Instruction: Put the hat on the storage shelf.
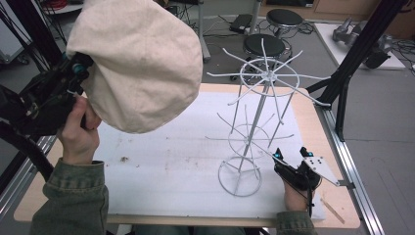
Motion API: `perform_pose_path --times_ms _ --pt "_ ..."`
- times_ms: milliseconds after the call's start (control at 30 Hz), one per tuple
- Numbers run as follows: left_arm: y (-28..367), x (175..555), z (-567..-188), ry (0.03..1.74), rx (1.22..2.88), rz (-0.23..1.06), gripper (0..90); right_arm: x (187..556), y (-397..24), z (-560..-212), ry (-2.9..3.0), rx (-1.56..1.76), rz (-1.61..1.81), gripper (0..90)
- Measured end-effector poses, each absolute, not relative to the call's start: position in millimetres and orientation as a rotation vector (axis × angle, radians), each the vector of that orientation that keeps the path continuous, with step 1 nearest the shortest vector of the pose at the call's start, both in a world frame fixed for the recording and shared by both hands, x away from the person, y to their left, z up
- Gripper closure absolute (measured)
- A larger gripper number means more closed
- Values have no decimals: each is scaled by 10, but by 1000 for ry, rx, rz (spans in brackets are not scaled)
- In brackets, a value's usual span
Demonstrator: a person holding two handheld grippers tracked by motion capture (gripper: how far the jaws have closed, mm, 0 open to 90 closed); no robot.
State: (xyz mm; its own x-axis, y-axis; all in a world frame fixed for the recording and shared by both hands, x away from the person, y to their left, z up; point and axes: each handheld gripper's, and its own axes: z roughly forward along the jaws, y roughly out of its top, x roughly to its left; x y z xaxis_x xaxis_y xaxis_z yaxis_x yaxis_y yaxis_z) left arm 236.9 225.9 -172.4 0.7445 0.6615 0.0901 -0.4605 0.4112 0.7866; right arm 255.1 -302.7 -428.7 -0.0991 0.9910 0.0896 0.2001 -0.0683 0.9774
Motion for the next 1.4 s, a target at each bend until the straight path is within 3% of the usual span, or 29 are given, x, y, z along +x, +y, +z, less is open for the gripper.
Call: perform_pose_path --times_ms 567,1400 --pt "2338 2350 -1585 209 792 614 849 2552 -3021 -4288 1403 1367 1250 124" --pt "2025 2667 -1506 200 727 496 849 2554 -3030 -4290 1409 1362 1255 124"
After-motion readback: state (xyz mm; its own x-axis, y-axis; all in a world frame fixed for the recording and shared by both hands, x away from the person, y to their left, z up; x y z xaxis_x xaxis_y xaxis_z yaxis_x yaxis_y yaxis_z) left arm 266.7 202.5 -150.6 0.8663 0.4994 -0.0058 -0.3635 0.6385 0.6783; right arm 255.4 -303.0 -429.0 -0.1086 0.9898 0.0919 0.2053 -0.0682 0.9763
